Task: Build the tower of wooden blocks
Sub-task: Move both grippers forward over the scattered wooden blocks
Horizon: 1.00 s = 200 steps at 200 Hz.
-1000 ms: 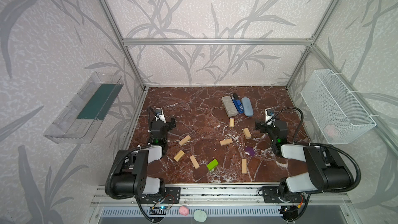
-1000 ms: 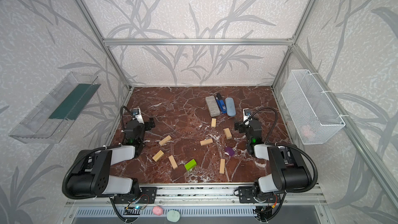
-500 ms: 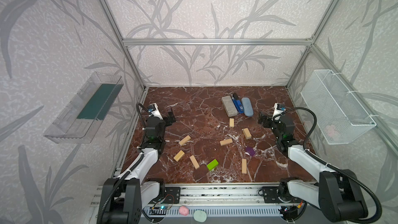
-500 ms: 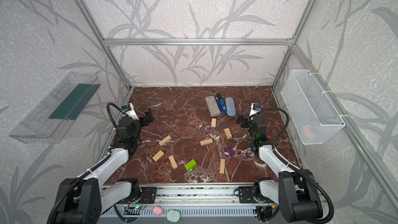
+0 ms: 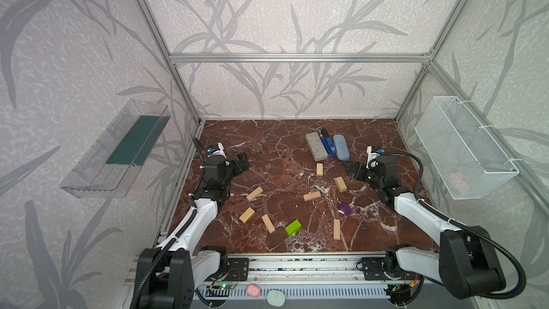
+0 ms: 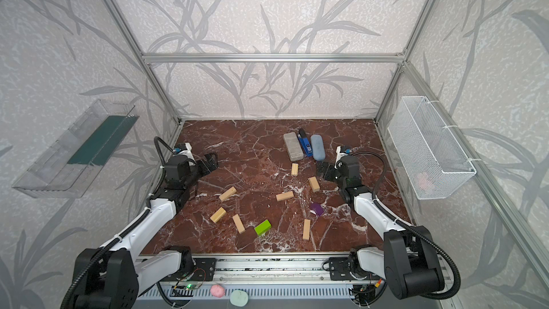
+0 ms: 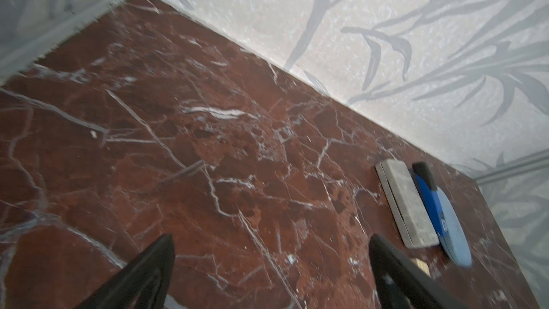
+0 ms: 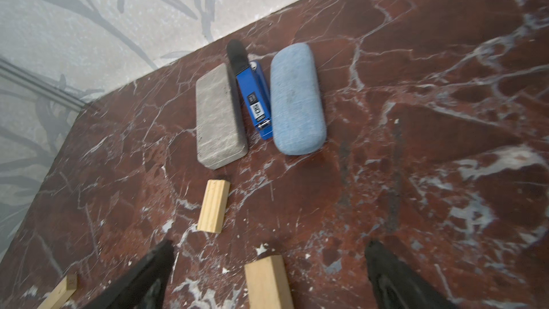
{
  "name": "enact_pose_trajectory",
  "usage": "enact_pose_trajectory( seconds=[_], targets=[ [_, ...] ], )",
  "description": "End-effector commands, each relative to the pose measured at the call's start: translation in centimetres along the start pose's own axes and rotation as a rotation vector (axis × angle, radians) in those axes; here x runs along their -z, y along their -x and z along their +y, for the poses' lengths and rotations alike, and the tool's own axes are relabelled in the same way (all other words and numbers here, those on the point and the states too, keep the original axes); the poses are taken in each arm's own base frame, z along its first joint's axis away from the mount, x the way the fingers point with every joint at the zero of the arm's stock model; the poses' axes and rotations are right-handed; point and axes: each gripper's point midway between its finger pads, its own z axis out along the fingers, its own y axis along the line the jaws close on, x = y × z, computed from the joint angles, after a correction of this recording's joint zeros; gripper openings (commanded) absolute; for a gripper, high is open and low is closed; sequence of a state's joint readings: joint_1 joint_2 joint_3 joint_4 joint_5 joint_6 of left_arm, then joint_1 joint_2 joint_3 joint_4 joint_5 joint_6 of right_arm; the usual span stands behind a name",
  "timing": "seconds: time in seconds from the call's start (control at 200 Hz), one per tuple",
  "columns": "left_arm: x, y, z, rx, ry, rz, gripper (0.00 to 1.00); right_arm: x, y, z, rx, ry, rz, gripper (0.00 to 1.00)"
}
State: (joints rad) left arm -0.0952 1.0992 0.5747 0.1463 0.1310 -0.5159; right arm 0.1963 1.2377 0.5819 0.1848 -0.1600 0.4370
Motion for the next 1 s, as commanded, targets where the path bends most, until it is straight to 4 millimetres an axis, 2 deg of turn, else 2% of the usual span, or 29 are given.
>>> enact_pose_trajectory(
  seconds=[0.0,0.155,0.295,0.415,0.52,0.635,0.745,0.995],
  targets=[
    [1.0,-2.5,-3.5,-0.073,-0.087,0.115,0.99,0.0,-2.1,1.5,0.028,0.026,0.101,0.99],
    [1.7,-6.5,-7.4,-0.196,-0.176,0.240,1.00,0.5,-4.2,3.0,0.062,0.050,0.183,0.99],
    [2.4,-10.2,-10.4,-0.322,-0.268,0.345,0.99,1.4,-7.3,4.3,0.107,0.074,0.266,0.99],
    [2.7,-13.2,-12.2,-0.439,-0.330,0.428,0.99,2.4,-9.0,5.0,0.154,0.087,0.290,0.99],
    [2.8,-15.1,-13.9,-0.507,-0.398,0.455,0.99,2.7,-10.1,5.2,0.175,0.121,0.292,0.99],
    [2.7,-16.8,-15.4,-0.591,-0.446,0.489,0.99,2.5,-10.6,5.0,0.193,0.130,0.288,0.99],
    [2.5,-18.4,-16.4,-0.676,-0.460,0.526,0.98,2.2,-11.0,5.6,0.217,0.170,0.287,0.99],
    [1.1,-21.4,-18.3,-0.835,-0.464,0.565,0.92,1.9,-10.4,5.6,0.241,0.168,0.239,0.99]
  ],
)
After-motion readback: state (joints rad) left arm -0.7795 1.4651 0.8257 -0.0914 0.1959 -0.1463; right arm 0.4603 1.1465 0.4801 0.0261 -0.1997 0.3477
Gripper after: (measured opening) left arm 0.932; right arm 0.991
